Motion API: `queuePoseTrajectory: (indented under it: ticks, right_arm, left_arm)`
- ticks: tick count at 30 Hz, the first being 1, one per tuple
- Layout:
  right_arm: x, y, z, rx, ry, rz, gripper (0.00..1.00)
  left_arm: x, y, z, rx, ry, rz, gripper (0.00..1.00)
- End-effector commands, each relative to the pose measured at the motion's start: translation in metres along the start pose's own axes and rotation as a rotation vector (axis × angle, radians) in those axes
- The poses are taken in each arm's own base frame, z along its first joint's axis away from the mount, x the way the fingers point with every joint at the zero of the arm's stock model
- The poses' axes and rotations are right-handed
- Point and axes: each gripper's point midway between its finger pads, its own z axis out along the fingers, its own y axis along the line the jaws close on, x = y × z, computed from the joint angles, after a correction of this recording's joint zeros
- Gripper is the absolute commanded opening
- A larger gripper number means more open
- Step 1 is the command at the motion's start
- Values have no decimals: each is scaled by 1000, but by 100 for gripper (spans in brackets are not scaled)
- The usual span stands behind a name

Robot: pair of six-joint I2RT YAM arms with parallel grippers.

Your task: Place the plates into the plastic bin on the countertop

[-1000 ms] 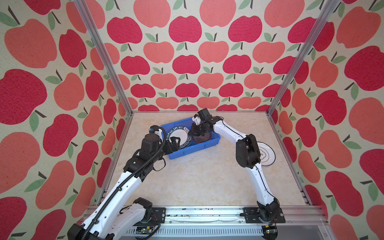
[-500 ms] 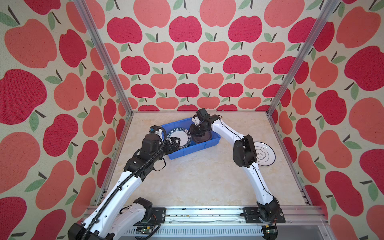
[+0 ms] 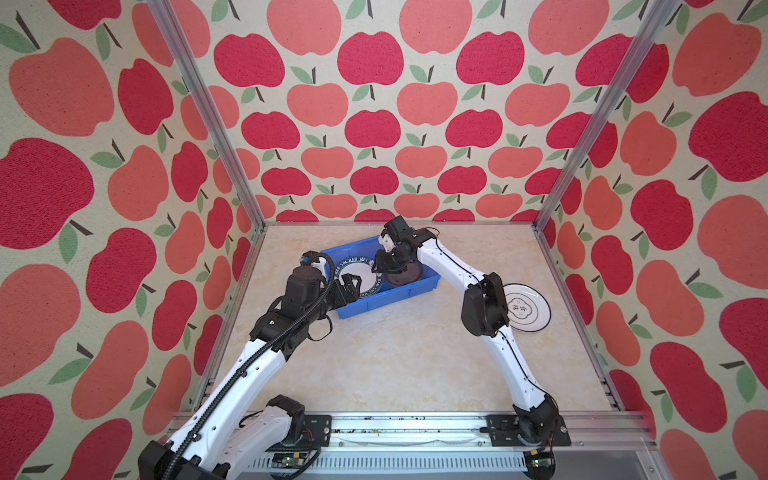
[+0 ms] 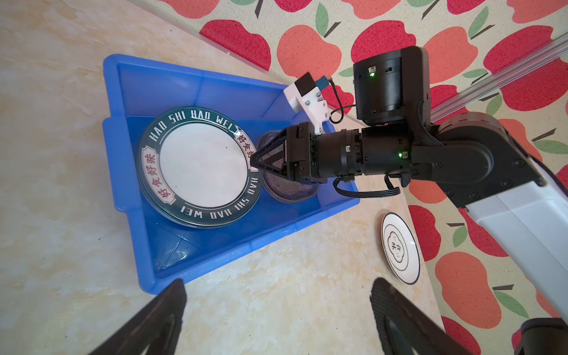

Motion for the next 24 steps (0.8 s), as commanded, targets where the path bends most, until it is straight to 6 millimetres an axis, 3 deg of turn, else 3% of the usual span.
queuePoseTrajectory:
  ticks: [1,3,6,9,12,17,20,24]
  right_arm:
    - [8,9,12,-22,38,-11,44]
    - [9,4,8,7,43,-6,44]
    - [3,-8,-21,52,6,-5,43]
    - [-12,-24,-83,68,-128,6,43]
    - [-8,-58,-150,95,-233,65,43]
    - [40,-139,-234,152,-337,225,43]
    - [73,-182,-266,170,-391,356,43]
    - [109,-213,-298,216,-501,465,43]
  left_arm:
    - [6,1,8,11,21,-10,96]
    - [7,-2,11,20,30,-7,97]
    - [9,-16,15,62,40,22,99]
    - [12,-43,23,87,61,92,99]
    - [23,-75,38,105,100,169,99]
    - [49,-129,71,214,168,228,99]
    - [71,-159,98,282,240,247,99]
    - [103,-196,136,353,348,264,95]
